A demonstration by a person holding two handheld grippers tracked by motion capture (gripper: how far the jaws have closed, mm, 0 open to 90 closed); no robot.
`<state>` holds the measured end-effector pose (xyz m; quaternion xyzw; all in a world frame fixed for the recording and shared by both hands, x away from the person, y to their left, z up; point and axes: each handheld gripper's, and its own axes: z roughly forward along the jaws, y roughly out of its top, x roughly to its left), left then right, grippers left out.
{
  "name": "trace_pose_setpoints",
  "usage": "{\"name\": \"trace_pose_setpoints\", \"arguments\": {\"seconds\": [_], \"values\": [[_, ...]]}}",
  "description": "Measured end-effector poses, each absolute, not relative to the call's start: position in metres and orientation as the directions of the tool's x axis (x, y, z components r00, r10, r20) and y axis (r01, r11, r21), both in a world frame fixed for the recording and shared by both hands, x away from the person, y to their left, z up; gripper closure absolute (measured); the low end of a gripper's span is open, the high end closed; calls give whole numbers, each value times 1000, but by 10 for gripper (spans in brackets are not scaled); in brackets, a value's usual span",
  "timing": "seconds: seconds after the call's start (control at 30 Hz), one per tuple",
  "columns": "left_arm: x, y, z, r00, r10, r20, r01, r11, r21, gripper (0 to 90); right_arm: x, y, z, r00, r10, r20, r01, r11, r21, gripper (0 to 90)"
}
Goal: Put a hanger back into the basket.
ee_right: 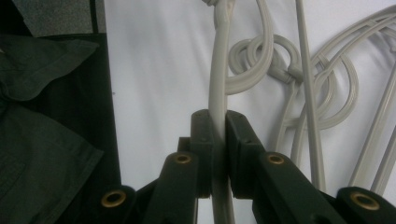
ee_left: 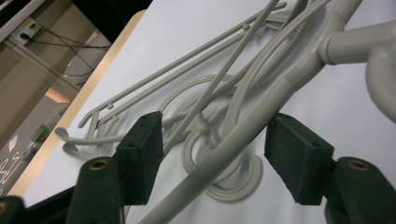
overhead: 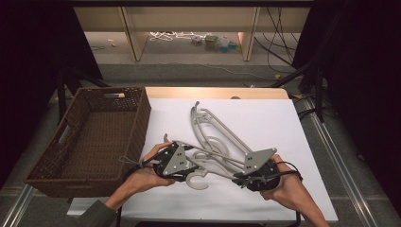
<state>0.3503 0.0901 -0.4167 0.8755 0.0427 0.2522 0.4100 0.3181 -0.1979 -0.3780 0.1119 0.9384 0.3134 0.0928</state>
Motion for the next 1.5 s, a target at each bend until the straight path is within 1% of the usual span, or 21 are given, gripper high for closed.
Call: {"name": "trace_pose_setpoints", "arguments": {"seconds": [0.2, 0.23, 0.27, 0.3, 0.37, 0.43, 0.57, 0.63, 0.73, 0.8, 0.87, 0.93, 1.0, 1.03, 1.1, 1.17, 1.27, 1.3, 1.4, 1.5], "values": [[348, 88, -419, 885, 198, 421, -188, -675, 713, 478, 316, -197, -378, -967, 242, -86, 141, 780, 610, 830], [348, 88, -420, 894, 177, 412, -194, -677, 710, 505, 317, -197, -378, -966, 242, -88, 140, 781, 609, 830], [349, 88, -421, 900, 163, 404, -194, -682, 705, 572, 317, -197, -379, -967, 239, -84, 139, 780, 609, 830], [349, 88, -421, 902, 159, 401, -191, -685, 703, 609, 317, -197, -379, -967, 239, -86, 139, 780, 610, 830], [349, 87, -422, 905, 131, 404, -207, -694, 689, 643, 318, -197, -380, -968, 236, -80, 140, 780, 609, 830], [347, 87, -422, 894, 87, 440, -254, -709, 657, 673, 318, -197, -381, -970, 231, -77, 138, 782, 607, 830], [345, 86, -421, 875, 43, 482, -303, -728, 615, 710, 320, -198, -382, -972, 221, -75, 131, 782, 610, 830], [343, 85, -419, 873, 24, 486, -316, -732, 603, 726, 323, -201, -382, -977, 200, -71, 116, 783, 611, 826], [340, 84, -416, 866, 13, 500, -336, -726, 600, 754, 325, -207, -379, -979, 188, -73, 97, 757, 646, 818], [339, 84, -413, 860, 15, 510, -344, -721, 601, 770, 326, -210, -377, -977, 198, -82, 94, 743, 663, 807], [338, 85, -409, 865, 15, 501, -342, -714, 611, 784, 328, -213, -375, -973, 214, -87, 98, 724, 683, 782], [335, 84, -406, 862, 15, 507, -340, -724, 600, 794, 330, -216, -374, -962, 256, -91, 122, 705, 698, 753], [335, 83, -404, 871, 39, 490, -310, -730, 609, 794, 331, -216, -374, -956, 277, -100, 133, 708, 694, 731], [335, 83, -403, 879, 54, 474, -290, -729, 620, 795, 332, -216, -374, -945, 309, -110, 147, 699, 699, 700], [336, 85, -400, 895, 102, 434, -232, -725, 649, 796, 334, -216, -372, -919, 377, -116, 190, 679, 709, 612], [337, 87, -398, 905, 146, 399, -180, -719, 672, 796, 334, -217, -369, -893, 433, -124, 211, 646, 734, 508], [341, 91, -394, 916, 237, 324, -75, -691, 719, 796, 334, -220, -362, -846, 517, -131, 231, 577, 784, 410], [342, 92, -392, 914, 254, 317, -60, -688, 724, 796, 334, -220, -360, -831, 540, -136, 234, 561, 794, 374], [344, 96, -389, 913, 290, 287, -11, -685, 729, 796, 333, -221, -356, -788, 604, -118, 245, 484, 840, 310], [347, 100, -389, 913, 336, 231, 51, -656, 753, 796, 331, -222, -350, -746, 656, -115, 236, 421, 876, 239]]}}
